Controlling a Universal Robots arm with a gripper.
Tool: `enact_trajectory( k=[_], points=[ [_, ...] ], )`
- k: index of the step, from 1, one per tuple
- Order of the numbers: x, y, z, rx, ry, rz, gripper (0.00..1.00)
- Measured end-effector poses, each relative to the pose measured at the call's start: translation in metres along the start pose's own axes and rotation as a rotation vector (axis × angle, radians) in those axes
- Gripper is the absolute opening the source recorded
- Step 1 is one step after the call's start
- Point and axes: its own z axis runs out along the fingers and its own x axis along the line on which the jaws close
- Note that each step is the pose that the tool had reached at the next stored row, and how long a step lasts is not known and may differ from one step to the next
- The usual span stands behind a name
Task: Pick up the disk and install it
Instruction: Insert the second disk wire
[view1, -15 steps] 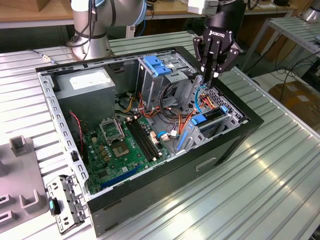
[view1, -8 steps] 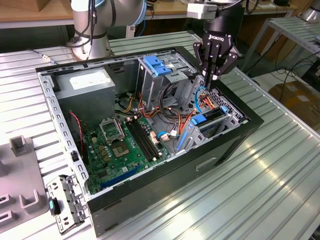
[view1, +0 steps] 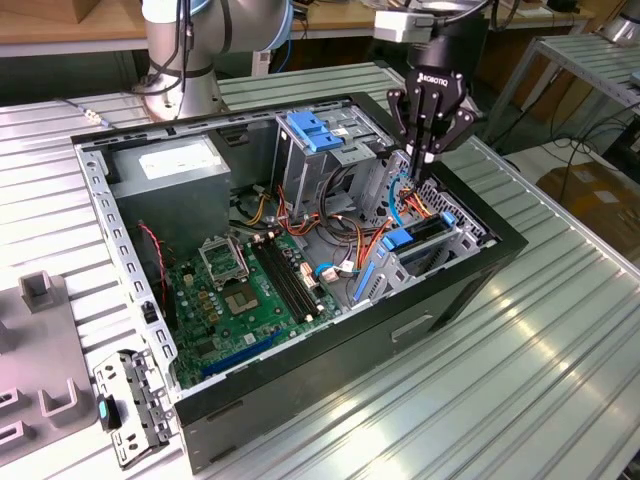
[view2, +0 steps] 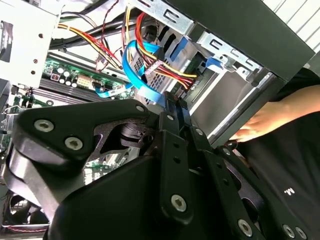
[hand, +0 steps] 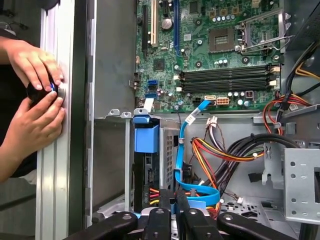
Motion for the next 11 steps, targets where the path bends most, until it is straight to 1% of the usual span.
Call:
enact_trajectory(
  k=[1,3,5,8,11],
  points=[
    [0.0029,0.0000,0.0013,0.0008,-0.0071,-0.002,0.16],
    [0.0074,0.0003,0.0031,0.0027,-0.0141,-0.005,0.16],
    [0.0137,0.0010,0.0058,0.0071,-0.0196,-0.010,0.16],
    [0.0186,0.0023,0.0080,0.0131,-0.0213,-0.016,0.16],
    [0.0206,0.0052,0.0095,0.0177,-0.0229,-0.020,0.16]
  ],
)
